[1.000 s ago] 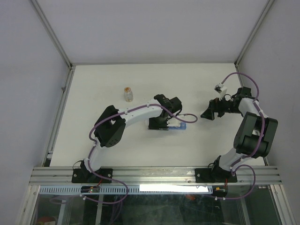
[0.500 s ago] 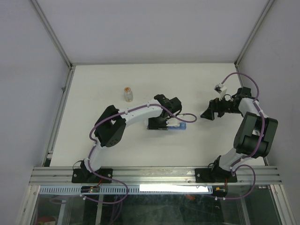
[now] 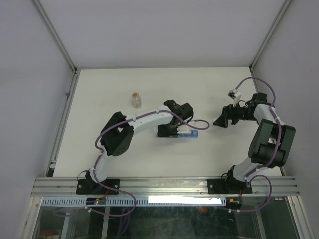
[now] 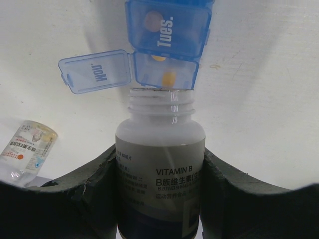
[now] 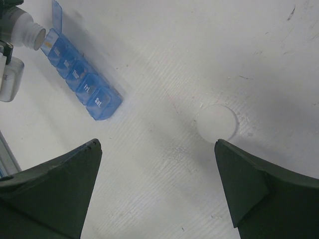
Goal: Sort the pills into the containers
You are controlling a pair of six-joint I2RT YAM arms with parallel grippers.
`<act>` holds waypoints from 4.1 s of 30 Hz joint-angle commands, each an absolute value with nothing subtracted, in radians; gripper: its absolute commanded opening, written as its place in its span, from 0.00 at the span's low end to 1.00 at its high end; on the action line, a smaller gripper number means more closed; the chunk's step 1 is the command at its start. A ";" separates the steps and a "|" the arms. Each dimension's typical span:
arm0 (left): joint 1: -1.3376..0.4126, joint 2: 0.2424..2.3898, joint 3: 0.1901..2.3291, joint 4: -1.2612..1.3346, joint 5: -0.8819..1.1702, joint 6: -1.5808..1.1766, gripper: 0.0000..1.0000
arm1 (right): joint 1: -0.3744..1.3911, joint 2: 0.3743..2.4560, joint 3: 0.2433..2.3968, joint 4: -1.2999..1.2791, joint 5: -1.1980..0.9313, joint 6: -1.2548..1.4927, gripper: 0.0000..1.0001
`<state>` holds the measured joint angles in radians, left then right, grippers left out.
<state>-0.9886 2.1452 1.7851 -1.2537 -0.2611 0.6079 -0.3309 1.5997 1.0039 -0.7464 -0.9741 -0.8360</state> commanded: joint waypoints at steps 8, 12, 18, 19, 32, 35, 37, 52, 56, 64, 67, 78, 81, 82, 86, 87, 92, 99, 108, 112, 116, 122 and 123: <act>-0.989 2.022 1.727 -1.130 -0.270 0.575 0.00 | -0.342 1.554 1.013 -0.752 -1.011 -0.858 1.00; -0.989 1.985 1.671 -1.094 -0.275 0.567 0.00 | -0.342 1.556 1.014 -0.753 -1.011 -0.860 1.00; -0.989 1.885 1.567 -0.977 -0.287 0.534 0.00 | -0.342 1.546 1.010 -0.764 -1.025 -0.885 0.99; -0.988 1.858 1.540 -0.942 -0.280 0.528 0.00 | -0.342 1.541 1.008 -0.770 -1.032 -0.899 1.00; -0.988 1.365 0.915 -0.072 -0.070 0.366 0.00 | -0.343 1.506 1.065 -0.954 -1.243 -1.270 0.99; -0.986 1.270 0.754 0.170 0.008 0.317 0.00 | -0.341 1.551 1.125 -1.045 -1.292 -1.397 0.99; -0.981 1.223 0.659 0.337 0.067 0.260 0.00 | -0.333 1.643 1.245 -1.299 -1.269 -1.576 0.99; -0.826 1.192 0.234 1.310 0.606 -0.242 0.00 | -0.238 1.623 1.228 -1.105 -0.868 -1.851 0.99; -0.816 1.175 0.238 1.229 0.621 -0.206 0.00 | -0.201 1.659 1.206 -1.036 -0.758 -1.837 0.97; -0.815 1.117 0.236 1.105 0.609 -0.147 0.00 | -0.168 1.771 1.237 -0.975 -0.625 -1.788 0.88; -0.815 1.114 0.232 1.099 0.602 -0.141 0.00 | -0.150 1.801 1.245 -0.962 -0.602 -1.772 0.86; -0.802 1.071 0.213 1.069 0.596 -0.138 0.00 | -0.108 1.874 1.286 -0.935 -0.564 -1.704 0.81; -0.801 1.060 0.205 1.065 0.591 -0.136 0.00 | -0.096 1.891 1.291 -0.941 -0.536 -1.698 0.77; -0.800 1.057 0.203 1.065 0.589 -0.138 0.00 | -0.093 1.895 1.293 -0.944 -0.528 -1.695 0.76; -0.800 1.051 0.195 1.065 0.587 -0.141 0.00 | -0.087 1.905 1.297 -0.947 -0.514 -1.678 0.70; -0.800 1.049 0.194 1.065 0.587 -0.140 0.00 | -0.086 1.906 1.299 -0.950 -0.513 -1.674 0.70; -0.798 1.035 0.183 1.062 0.582 -0.143 0.00 | -0.080 1.916 1.310 -0.958 -0.503 -1.654 0.61; -0.799 1.001 0.170 1.053 0.575 -0.152 0.00 | -0.071 1.913 1.300 -0.949 -0.502 -1.633 0.54; -0.798 0.993 0.174 1.046 0.587 -0.167 0.00 | -0.061 1.844 1.324 -1.028 -0.602 -1.557 0.32; -0.798 1.025 0.199 1.043 0.620 -0.148 0.00 | -0.011 1.732 1.333 -1.088 -0.700 -1.459 0.23; -0.798 1.055 0.270 0.953 0.657 -0.099 0.00 | 0.084 1.600 1.348 -1.142 -0.810 -1.315 0.21; -0.794 1.098 0.374 0.814 0.695 -0.039 0.00 | 0.226 1.458 1.406 -1.223 -1.017 -1.223 0.21; -0.788 1.108 0.384 0.806 0.702 -0.040 0.00 | 0.253 1.442 1.414 -1.226 -1.037 -1.212 0.21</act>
